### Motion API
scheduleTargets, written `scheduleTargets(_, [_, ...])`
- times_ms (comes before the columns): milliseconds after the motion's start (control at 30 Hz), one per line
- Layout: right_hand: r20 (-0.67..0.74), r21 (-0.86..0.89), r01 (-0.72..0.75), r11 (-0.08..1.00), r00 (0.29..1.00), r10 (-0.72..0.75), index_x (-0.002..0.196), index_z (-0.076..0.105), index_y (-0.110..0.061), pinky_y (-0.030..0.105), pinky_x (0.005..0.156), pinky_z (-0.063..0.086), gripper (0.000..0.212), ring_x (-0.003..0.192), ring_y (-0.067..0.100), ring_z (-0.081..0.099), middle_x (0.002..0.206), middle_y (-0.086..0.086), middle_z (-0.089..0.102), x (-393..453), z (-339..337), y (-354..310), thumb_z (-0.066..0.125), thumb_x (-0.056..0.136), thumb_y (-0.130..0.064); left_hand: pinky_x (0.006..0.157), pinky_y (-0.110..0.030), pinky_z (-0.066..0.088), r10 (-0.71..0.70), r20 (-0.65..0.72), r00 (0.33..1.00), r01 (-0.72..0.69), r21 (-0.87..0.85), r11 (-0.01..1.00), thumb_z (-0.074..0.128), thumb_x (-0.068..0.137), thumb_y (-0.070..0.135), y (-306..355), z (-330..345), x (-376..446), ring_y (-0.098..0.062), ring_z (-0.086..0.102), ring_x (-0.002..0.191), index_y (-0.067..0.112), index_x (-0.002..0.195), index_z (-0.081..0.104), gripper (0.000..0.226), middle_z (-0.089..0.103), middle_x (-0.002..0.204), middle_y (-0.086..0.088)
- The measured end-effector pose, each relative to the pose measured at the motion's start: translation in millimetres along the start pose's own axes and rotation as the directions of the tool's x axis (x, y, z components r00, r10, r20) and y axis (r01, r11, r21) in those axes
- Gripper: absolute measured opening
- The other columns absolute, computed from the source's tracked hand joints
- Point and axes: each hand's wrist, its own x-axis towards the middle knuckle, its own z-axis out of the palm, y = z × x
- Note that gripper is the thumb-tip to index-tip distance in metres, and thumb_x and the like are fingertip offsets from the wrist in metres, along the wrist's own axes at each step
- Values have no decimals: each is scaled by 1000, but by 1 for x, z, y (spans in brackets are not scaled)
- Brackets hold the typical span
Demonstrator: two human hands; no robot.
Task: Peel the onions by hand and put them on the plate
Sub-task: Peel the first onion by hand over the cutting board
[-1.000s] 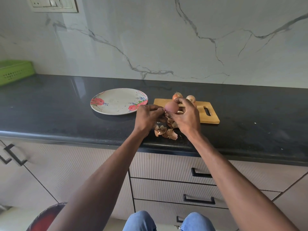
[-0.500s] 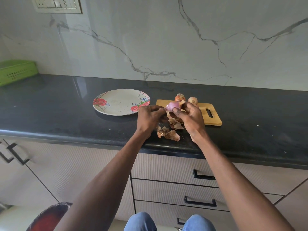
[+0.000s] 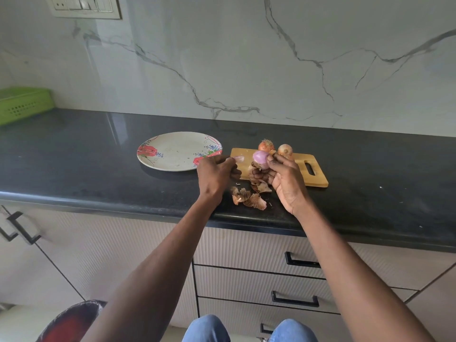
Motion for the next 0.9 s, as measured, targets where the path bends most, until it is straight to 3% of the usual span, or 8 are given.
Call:
scheduleTargets(167, [30, -50, -28, 998, 999, 29, 102, 66, -5, 31, 73, 57, 13, 79, 19, 70, 84, 7, 70, -3, 2, -2, 53, 98, -8, 73, -46, 64, -30, 94, 995, 27, 39, 999, 60, 94, 1, -1, 2, 1, -28, 75, 79, -2, 116, 68, 24, 74, 93, -18])
scheduleTargets(267, [28, -70, -35, 997, 999, 37, 106, 67, -11, 32, 84, 56, 17, 94, 19, 70, 100, 9, 74, -2, 1, -2, 58, 93, -3, 71, -40, 64, 11, 99, 995, -19, 78, 997, 66, 93, 7, 0, 1, 0, -24, 74, 86, 9, 107, 74, 16, 75, 101, -15])
scheduleTargets(333, [32, -127, -11, 992, 999, 15, 107, 69, -18, 34, 94, 53, 28, 106, 21, 68, 108, 6, 74, -1, 0, 0, 61, 89, 2, 69, -33, 61, 34, 146, 989, -37, 18, 999, 67, 93, 3, 0, -1, 0, -21, 73, 90, 10, 116, 72, 24, 74, 109, -9])
scheduleTargets(467, [39, -194, 13, 981, 999, -5, 112, 68, -25, 27, 89, 52, 38, 112, 17, 66, 117, 2, 72, -1, -1, 1, 58, 91, 5, 69, -26, 58, 63, 257, 964, -61, -16, 998, 68, 95, 6, 3, 0, -4, -16, 73, 84, 5, 112, 74, 18, 77, 94, -6])
scheduleTargets(600, [30, -183, 4, 983, 1000, 1, 124, 62, -11, 30, 92, 51, 39, 117, 20, 64, 121, 6, 70, 1, -3, 2, 55, 92, 9, 74, -25, 58, 109, 281, 954, -119, 16, 993, 71, 92, 5, 2, 0, -4, -15, 73, 77, 2, 104, 77, 14, 77, 88, -6])
scheduleTargets(800, [-29, -293, 60, 954, 997, -72, 133, 62, -16, 20, 85, 54, 44, 105, 3, 66, 122, -3, 67, -1, -2, 0, 69, 90, -6, 74, -21, 58, 255, 272, 928, -300, 139, 944, 72, 92, 8, 2, 2, -6, -11, 75, 80, 4, 108, 77, 17, 77, 89, 1])
scheduleTargets(867, [-39, -329, 77, 941, 995, -95, 131, 63, -23, 30, 87, 58, 46, 106, 6, 68, 131, 3, 62, 0, -1, 2, 75, 87, -18, 72, -19, 57, 284, 278, 918, -336, 165, 927, 71, 93, 9, 2, 3, -8, -11, 75, 78, 3, 110, 76, 19, 76, 89, -1])
scheduleTargets(900, [-46, -381, 93, 920, 992, -120, 128, 65, -32, 35, 90, 58, 48, 110, 10, 66, 138, 3, 57, -1, -1, 2, 80, 82, -33, 71, -17, 56, 285, 279, 917, -340, 174, 924, 71, 94, 9, 3, 3, -9, -10, 74, 77, 3, 111, 76, 19, 76, 88, -2])
